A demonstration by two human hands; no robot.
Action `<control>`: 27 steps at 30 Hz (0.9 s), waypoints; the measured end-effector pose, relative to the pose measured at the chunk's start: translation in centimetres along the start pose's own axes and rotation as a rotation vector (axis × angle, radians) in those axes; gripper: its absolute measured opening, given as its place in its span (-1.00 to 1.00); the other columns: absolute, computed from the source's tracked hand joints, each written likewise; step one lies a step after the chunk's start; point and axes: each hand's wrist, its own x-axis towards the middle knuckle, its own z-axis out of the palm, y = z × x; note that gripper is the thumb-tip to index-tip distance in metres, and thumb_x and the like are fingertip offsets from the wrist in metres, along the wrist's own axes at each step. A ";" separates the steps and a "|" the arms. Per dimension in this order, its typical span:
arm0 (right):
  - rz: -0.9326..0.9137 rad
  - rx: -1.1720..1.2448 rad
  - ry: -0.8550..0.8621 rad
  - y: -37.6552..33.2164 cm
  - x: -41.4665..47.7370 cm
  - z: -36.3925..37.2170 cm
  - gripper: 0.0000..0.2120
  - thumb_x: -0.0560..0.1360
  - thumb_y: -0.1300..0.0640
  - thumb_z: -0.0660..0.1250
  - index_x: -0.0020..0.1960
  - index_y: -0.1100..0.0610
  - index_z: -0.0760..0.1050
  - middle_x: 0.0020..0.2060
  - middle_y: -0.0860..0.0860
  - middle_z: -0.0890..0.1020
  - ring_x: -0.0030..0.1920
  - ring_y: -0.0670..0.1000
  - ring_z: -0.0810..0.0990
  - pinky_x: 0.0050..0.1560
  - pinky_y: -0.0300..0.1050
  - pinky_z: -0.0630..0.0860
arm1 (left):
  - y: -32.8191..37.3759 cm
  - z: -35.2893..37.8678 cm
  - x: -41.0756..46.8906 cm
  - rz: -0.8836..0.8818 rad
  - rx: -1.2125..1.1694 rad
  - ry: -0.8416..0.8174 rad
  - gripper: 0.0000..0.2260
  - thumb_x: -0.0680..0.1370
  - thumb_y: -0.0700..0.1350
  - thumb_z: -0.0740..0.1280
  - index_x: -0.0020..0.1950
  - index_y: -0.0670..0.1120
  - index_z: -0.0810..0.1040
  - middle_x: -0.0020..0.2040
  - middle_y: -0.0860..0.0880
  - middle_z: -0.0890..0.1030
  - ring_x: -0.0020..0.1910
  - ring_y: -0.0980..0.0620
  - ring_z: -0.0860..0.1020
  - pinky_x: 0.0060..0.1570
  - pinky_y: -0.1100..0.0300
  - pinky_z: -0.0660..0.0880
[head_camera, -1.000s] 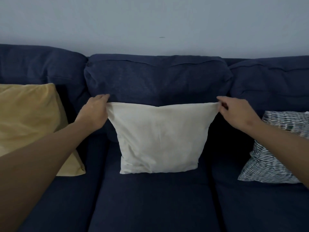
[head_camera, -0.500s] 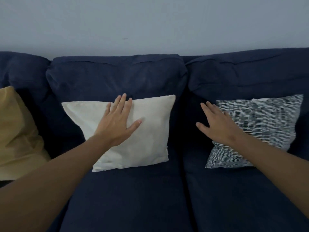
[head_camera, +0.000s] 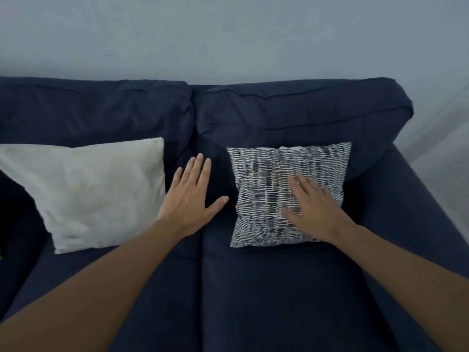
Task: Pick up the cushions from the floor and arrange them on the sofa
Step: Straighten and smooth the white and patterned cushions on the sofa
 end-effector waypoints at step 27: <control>-0.327 -0.328 0.168 15.8 15.5 5.0 0.13 0.42 -0.55 0.08 0.63 0.24 -0.13 0.64 0.18 -0.10 0.63 0.17 -0.13 0.56 0.27 -0.07 | 9.8 12.7 16.1 0.041 0.328 -0.098 0.21 0.36 0.66 0.00 0.66 -0.21 -0.23 0.69 -0.14 -0.20 0.67 -0.12 -0.20 0.58 -0.27 -0.15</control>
